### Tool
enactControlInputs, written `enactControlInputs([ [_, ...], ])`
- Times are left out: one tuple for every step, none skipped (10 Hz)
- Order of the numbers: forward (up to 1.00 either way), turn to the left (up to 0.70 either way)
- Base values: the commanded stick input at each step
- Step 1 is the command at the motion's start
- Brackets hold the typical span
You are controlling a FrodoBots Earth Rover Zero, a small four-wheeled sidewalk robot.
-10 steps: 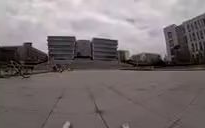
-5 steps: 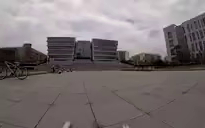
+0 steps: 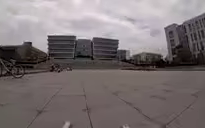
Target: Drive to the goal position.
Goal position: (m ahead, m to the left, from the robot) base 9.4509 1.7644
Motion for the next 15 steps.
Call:
enactControlInputs([
  [0.70, 0.00],
  [0.70, 0.00],
  [0.70, 0.00],
  [0.70, 0.00],
  [0.70, 0.00],
  [0.70, 0.00],
  [0.70, 0.00],
  [0.70, 0.00],
  [0.70, 0.00],
  [0.70, 0.00],
  [0.70, 0.00],
  [0.70, 0.00],
  [0.70, 0.00],
  [0.70, 0.00],
  [0.70, 0.00],
])
